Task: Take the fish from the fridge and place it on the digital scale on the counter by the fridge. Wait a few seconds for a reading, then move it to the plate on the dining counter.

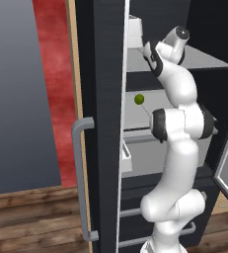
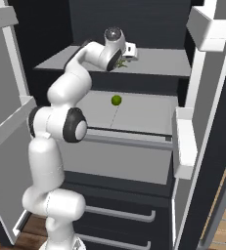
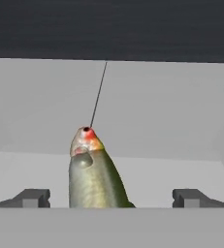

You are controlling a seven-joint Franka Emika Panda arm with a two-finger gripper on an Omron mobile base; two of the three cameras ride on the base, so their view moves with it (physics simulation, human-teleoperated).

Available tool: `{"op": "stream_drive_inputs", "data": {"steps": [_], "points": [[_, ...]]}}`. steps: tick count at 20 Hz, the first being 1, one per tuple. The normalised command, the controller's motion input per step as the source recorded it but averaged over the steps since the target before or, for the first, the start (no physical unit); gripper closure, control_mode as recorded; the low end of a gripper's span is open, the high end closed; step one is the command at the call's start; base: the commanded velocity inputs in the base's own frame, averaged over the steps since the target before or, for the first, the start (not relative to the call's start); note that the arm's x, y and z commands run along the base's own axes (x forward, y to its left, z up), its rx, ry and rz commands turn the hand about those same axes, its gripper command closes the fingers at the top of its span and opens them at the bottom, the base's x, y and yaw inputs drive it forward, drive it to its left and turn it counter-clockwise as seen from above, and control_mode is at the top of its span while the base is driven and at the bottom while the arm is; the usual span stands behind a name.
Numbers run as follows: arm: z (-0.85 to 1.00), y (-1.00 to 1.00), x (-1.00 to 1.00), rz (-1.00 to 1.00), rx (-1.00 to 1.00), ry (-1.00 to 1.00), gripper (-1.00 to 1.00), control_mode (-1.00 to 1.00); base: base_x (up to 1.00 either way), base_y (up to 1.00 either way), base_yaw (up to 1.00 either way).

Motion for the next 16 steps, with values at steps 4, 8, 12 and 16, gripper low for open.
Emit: {"op": "stream_drive_inputs", "data": {"steps": [4, 8, 12, 16], "points": [[-0.57, 0.0, 0.08, 0.0, 0.0, 0.07, 1.0, -1.0, 0.0, 0.0, 0.0], [-0.61, 0.01, 0.0, 0.0, 0.0, 0.05, 1.0, -1.0, 0.0, 0.0, 0.0], [-0.63, 0.13, -0.02, 0.0, 0.0, 0.01, 1.0, -1.0, 0.0, 0.0, 0.0], [-0.58, 0.34, -0.17, 0.01, 0.0, 0.0, 1.0, -1.0, 0.0, 0.0, 0.0]]}}
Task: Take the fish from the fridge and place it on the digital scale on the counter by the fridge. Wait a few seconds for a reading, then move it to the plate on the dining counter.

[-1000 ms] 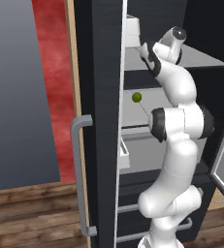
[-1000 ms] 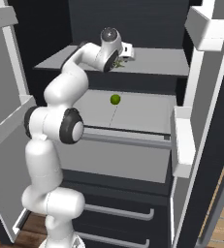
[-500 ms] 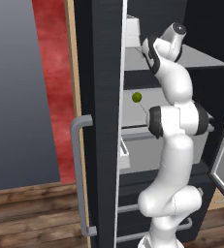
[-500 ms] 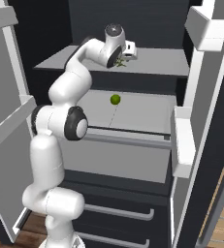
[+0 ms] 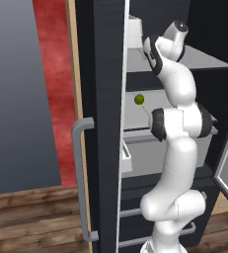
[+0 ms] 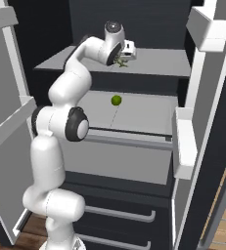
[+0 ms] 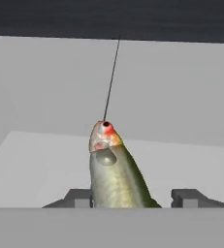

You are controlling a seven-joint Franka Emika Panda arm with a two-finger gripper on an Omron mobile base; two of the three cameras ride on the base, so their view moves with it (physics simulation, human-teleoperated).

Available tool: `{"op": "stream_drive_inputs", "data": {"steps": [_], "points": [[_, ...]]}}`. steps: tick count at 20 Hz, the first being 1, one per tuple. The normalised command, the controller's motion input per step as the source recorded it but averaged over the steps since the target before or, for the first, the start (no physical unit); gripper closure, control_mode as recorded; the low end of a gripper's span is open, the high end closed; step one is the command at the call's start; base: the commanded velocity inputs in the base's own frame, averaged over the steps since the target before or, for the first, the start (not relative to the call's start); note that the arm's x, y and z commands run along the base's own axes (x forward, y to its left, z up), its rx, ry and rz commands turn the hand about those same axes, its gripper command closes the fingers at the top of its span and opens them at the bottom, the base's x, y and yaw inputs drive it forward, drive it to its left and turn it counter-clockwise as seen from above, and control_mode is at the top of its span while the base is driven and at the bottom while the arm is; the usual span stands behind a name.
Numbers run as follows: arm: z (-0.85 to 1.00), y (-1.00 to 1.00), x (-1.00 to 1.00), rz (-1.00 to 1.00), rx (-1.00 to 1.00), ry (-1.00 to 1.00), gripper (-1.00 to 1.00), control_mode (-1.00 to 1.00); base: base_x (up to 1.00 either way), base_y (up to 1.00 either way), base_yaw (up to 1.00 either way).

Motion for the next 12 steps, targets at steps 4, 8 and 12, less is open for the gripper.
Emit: {"op": "stream_drive_inputs", "data": {"steps": [4, 8, 12], "points": [[-0.37, 0.36, -0.67, 0.03, 0.0, -0.11, 1.0, -1.0, 0.0, 0.0, 0.0], [-0.15, 0.22, -1.0, 0.0, 0.0, -0.17, 1.0, -1.0, 0.0, 0.0, 0.0], [0.0, 0.13, -1.0, 0.0, 0.0, -0.16, 1.0, -1.0, 0.0, 0.0, 0.0]]}}
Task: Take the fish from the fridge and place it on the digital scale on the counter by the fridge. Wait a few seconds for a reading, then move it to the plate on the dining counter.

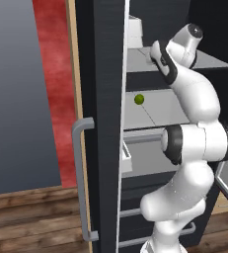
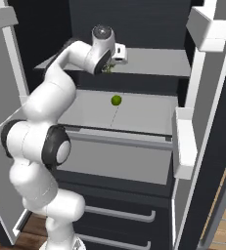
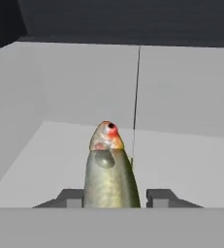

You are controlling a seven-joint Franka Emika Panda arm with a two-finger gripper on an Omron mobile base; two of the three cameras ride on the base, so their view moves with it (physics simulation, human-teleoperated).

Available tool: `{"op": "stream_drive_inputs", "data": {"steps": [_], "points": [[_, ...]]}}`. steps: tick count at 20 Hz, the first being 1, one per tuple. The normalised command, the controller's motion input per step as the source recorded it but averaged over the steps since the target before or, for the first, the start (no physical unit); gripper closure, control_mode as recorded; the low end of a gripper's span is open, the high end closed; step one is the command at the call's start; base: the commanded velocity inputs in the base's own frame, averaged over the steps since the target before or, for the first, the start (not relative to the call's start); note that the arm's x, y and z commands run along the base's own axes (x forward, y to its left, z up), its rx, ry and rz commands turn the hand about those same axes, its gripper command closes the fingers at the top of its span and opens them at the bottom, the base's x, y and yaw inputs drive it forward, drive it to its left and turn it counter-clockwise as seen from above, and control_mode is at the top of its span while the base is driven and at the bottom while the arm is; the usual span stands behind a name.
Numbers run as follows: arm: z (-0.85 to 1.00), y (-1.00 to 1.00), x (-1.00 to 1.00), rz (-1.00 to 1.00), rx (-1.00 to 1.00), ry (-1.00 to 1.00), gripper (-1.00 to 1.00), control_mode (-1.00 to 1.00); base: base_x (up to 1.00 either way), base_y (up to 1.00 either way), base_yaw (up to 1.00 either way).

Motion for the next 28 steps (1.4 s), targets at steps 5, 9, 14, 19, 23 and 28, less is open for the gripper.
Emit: {"op": "stream_drive_inputs", "data": {"steps": [5, 9, 14, 19, 23, 28], "points": [[0.0, 0.08, -1.0, 0.0, 0.0, -0.08, 1.0, -1.0, 0.0, 0.0, 0.0], [0.01, 0.1, -1.0, 0.0, 0.0, 0.0, 1.0, -1.0, 0.0, 0.0, 0.0], [0.02, 0.16, -1.0, 0.0, 0.0, 0.04, 1.0, -1.0, 0.0, 0.0, 0.0], [-0.11, 0.14, -1.0, 0.0, 0.0, 0.17, 1.0, -1.0, 0.0, 0.0, 0.0], [-0.41, 0.05, -1.0, 0.0, 0.0, 0.31, 1.0, -1.0, 0.0, 0.0, 0.0], [-0.48, 0.0, -0.95, 0.0, 0.0, 0.33, 1.0, -1.0, 0.0, 0.0, 0.0]]}}
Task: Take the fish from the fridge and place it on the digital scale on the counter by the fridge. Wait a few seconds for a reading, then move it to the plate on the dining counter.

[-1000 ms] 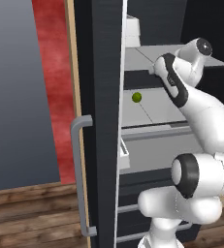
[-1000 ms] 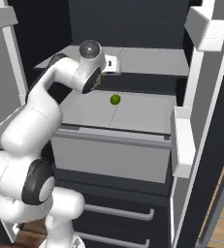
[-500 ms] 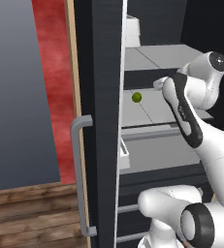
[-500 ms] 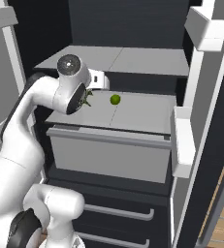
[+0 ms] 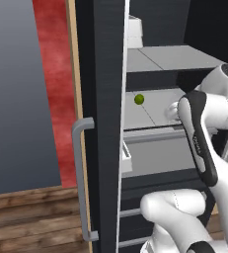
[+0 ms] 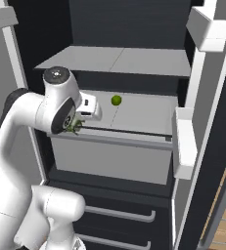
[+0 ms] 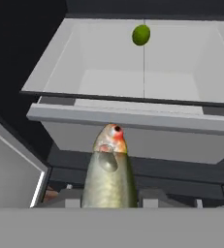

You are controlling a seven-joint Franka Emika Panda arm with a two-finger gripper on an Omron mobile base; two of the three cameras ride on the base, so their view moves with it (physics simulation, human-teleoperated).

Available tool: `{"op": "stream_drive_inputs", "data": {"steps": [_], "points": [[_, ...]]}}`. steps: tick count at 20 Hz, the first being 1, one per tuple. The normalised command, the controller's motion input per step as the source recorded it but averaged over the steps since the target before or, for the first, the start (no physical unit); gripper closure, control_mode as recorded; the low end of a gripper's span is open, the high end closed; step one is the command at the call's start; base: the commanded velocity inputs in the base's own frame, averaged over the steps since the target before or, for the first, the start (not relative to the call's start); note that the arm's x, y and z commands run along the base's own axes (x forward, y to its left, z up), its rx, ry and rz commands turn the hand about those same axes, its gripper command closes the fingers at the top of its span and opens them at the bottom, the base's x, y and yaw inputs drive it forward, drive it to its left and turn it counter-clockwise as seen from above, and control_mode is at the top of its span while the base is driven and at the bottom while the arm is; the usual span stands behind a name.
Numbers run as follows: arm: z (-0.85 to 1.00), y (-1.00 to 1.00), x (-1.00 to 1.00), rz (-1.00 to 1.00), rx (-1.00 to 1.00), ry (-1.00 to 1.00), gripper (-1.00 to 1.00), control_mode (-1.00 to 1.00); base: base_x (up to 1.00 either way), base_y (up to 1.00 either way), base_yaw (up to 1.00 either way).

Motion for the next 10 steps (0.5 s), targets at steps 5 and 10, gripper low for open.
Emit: {"op": "stream_drive_inputs", "data": {"steps": [5, 10], "points": [[-0.35, 0.1, -1.0, 0.0, 0.0, 0.23, 1.0, -1.0, 0.0, 0.0, 0.0], [0.0, 0.41, -0.96, 0.0, 0.0, 0.04, 1.0, -1.0, 0.0, 0.0, 0.0]]}}
